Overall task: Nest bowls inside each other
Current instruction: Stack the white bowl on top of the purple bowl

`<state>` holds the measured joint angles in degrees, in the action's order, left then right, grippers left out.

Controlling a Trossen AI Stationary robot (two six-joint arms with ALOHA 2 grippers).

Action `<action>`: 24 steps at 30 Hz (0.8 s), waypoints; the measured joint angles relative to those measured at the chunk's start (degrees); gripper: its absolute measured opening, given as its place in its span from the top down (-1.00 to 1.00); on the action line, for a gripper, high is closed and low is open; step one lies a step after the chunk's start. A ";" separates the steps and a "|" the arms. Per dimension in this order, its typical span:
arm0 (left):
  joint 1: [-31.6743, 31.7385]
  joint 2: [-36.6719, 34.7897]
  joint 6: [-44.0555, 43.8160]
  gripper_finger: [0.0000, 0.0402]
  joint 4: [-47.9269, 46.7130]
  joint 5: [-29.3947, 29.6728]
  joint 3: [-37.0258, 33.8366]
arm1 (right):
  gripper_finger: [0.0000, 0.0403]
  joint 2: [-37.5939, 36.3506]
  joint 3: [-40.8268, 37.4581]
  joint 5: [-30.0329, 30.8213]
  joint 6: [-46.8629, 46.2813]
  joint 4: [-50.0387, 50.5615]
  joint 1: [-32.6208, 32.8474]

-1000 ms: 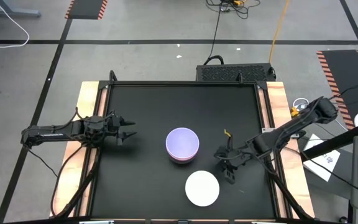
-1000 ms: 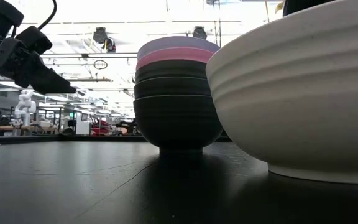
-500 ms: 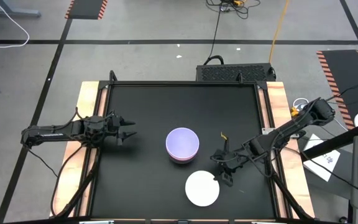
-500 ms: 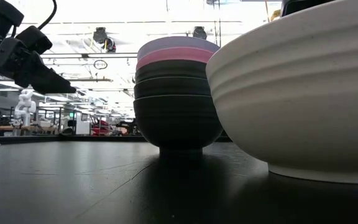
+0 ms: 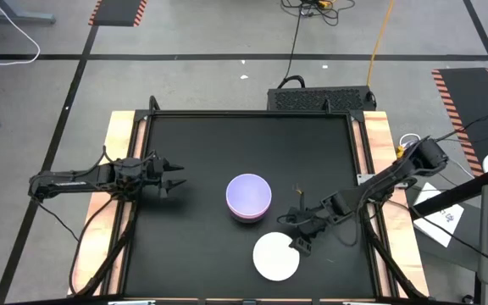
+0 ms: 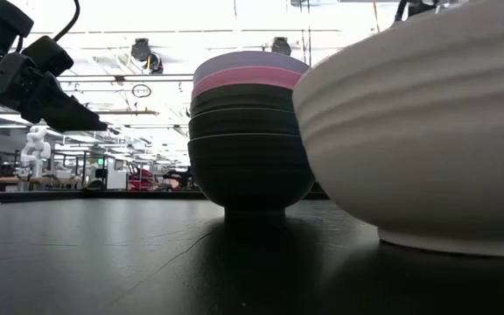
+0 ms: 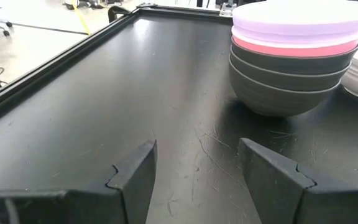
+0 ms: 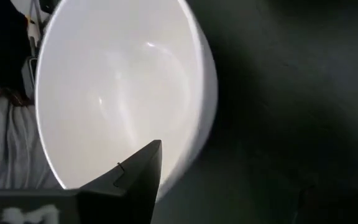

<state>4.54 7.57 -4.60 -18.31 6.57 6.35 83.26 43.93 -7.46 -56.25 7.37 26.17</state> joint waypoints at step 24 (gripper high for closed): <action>0.00 0.00 0.89 -0.14 0.35 -1.42 0.00 | 0.14 5.73 9.39 -0.18 -3.16 11.31 -1.15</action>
<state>4.54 7.57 -3.71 -17.96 5.15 6.35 88.99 53.32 -7.64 -59.41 18.68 25.02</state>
